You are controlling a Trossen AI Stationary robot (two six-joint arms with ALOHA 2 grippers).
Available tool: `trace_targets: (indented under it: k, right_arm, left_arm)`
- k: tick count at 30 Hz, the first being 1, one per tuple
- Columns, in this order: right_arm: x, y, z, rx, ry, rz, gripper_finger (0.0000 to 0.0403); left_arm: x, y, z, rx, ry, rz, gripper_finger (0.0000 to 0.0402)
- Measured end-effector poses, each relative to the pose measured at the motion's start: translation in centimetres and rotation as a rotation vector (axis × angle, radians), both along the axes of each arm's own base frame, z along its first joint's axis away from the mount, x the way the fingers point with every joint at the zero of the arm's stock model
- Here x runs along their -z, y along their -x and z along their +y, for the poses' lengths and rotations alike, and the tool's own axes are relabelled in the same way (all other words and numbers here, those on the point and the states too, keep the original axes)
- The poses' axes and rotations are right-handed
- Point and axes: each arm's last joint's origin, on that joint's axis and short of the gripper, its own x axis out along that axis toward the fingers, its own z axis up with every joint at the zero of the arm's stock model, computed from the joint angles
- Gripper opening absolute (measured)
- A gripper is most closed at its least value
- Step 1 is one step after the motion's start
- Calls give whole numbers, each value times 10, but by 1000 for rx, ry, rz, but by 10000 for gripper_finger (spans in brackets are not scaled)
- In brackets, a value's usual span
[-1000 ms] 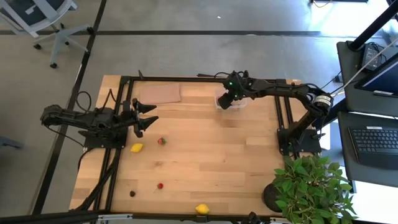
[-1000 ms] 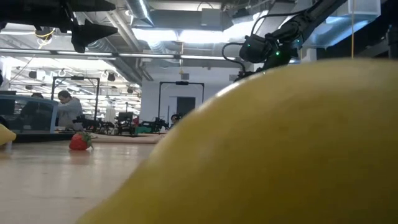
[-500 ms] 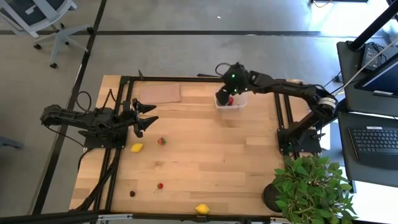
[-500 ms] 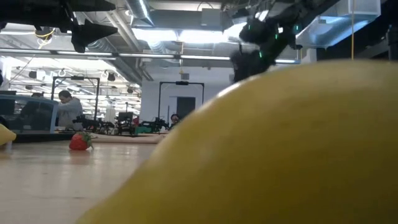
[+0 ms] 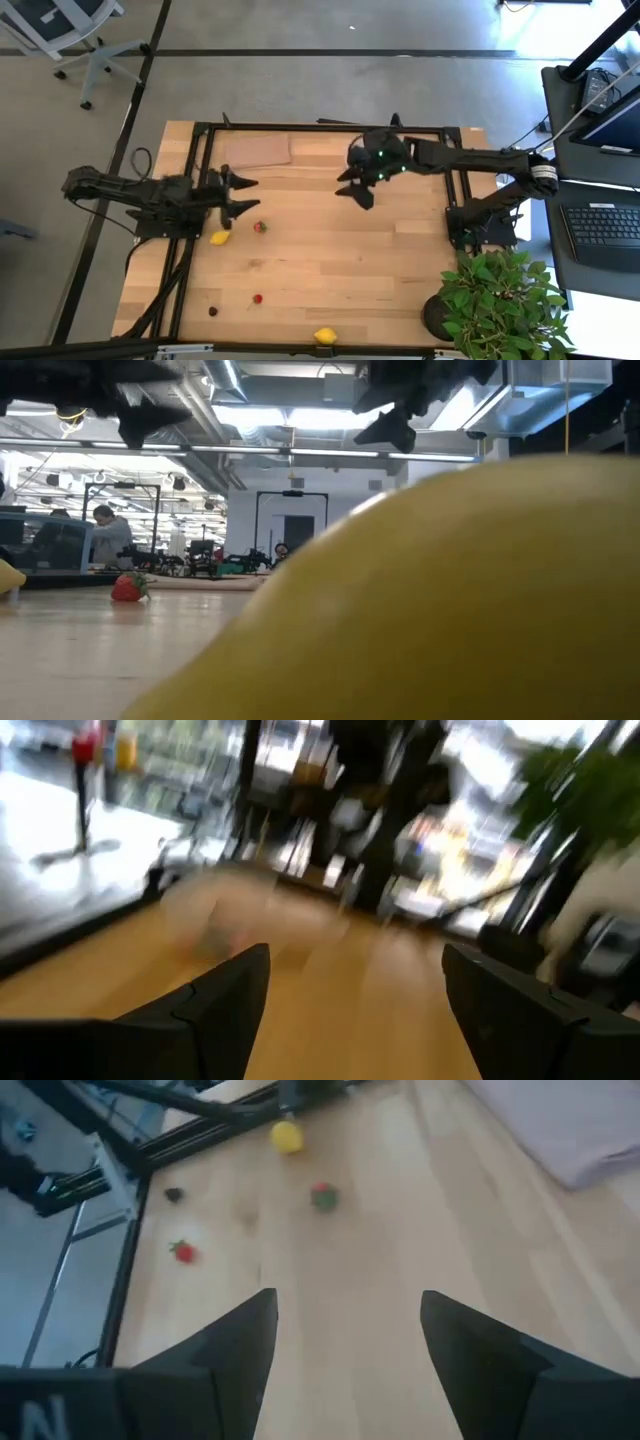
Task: Pick and placing Produce into tupperware
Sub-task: Put the strawberry into the transparent bin
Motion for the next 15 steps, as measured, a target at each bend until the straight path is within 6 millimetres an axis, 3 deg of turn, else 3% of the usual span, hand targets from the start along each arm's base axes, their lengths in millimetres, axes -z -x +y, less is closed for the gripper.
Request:
trace_targets:
  k: [4,9,15]
  right_arm:
    - [15,-2,13,46,18,16,248]
    - [30,1,15,81,-10,49,248]
    - [39,3,15,95,-28,73,248]
  left_arm:
    - [8,-17,-2,-24,-36,248,286]
    - [5,-38,-6,36,-97,539,286]
    - [6,-52,-13,122,-18,907,286]
